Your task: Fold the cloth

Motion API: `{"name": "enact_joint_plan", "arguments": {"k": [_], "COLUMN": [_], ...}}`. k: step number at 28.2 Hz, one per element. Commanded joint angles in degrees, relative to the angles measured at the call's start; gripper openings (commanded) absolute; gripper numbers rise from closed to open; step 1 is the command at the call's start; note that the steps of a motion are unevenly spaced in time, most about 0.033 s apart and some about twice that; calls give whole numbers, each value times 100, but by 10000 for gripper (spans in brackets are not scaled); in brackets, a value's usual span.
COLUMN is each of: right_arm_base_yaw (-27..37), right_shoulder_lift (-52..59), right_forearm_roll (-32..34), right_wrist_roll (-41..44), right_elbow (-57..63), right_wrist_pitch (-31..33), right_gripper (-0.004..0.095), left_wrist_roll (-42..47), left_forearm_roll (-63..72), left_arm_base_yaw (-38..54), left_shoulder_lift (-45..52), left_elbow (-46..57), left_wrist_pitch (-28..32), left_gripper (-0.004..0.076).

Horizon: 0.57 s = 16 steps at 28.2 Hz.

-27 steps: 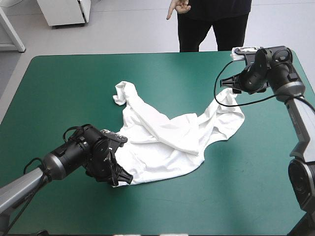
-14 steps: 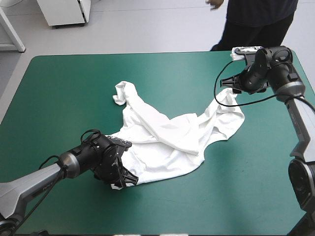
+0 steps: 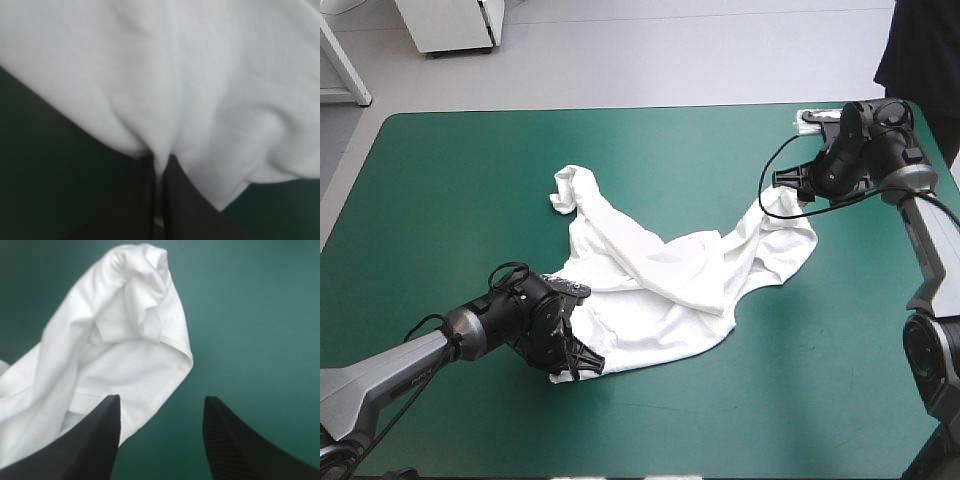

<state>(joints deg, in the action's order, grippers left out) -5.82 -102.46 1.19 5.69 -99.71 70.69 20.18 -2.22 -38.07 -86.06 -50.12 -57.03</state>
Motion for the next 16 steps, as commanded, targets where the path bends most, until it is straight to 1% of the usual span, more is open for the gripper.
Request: {"name": "enact_joint_plan", "arguments": {"k": [1, 3, 8, 13, 16], "right_arm_base_yaw": [183, 193, 193, 193, 193], "right_shoulder_lift": [128, 0, -415, -786, -928], "right_forearm_roll": [-44, 14, -55, 102, 102], "right_wrist_roll": [-15, -15, -52, -65, -74], "right_elbow": [105, 284, 469, 469, 469], "right_wrist_pitch": [-68, -107, -614, -708, -891], "right_gripper": [473, 473, 473, 473, 473], "left_wrist_roll": [48, 48, 48, 48, 48], "left_forearm_roll": [-158, -158, -157, -135, -135], "left_arm_base_yaw": [1, 1, 1, 1, 1], "left_shoulder_lift": [-2, -2, -2, -2, 7], "left_elbow": [-4, -4, -4, -4, -4], "left_wrist_pitch": [166, 176, 202, 184, 184], "left_gripper": [-22, -22, -22, -22, -22]}}
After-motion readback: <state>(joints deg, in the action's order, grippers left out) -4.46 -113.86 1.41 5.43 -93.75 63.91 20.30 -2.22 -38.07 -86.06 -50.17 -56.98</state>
